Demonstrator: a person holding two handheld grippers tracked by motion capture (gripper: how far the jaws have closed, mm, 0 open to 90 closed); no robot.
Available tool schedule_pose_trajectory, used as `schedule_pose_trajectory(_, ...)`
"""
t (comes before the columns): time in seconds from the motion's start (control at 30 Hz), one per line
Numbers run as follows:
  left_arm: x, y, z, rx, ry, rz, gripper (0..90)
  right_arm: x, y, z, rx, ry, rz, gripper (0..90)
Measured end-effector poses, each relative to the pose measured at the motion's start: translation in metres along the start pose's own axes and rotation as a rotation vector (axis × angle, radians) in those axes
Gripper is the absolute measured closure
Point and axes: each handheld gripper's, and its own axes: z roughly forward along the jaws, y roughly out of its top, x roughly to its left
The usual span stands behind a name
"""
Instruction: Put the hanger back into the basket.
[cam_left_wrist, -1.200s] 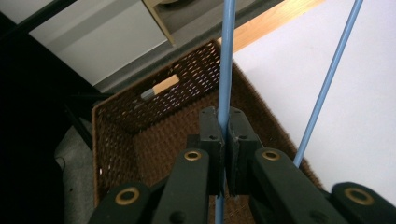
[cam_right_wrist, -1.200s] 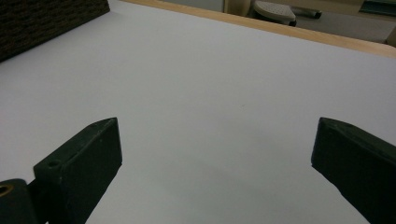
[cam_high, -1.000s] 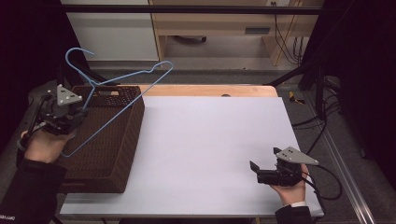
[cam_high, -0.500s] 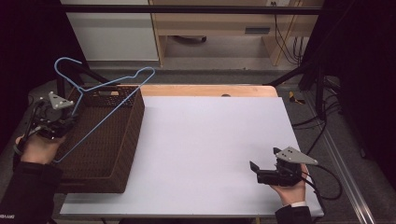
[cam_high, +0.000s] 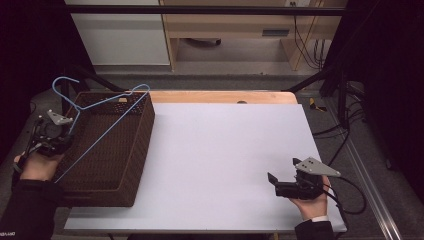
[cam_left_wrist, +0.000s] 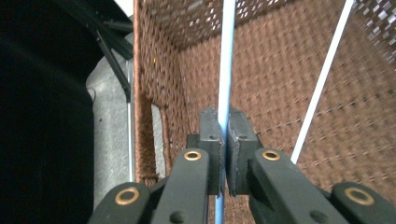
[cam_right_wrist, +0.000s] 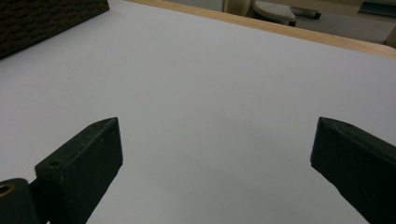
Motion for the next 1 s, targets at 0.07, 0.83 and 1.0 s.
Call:
schedule_pose_trajectory(0.07,0.000,-0.004,0.006,0.019,0.008,0.003,86.4,0.000,0.000,0.000,0.000,-0.001,0.001,2.7)
schedule_pose_trajectory(0.83,-0.018,-0.023,0.047,0.185,-0.048,0.018,85.4,0.000,0.000,0.000,0.004,-0.007,0.002,2.6)
schedule_pose_trajectory(1.0,-0.012,-0.023,0.036,0.130,-0.079,-0.024,75.4,-0.001,0.000,0.000,-0.002,-0.003,0.009,2.7)
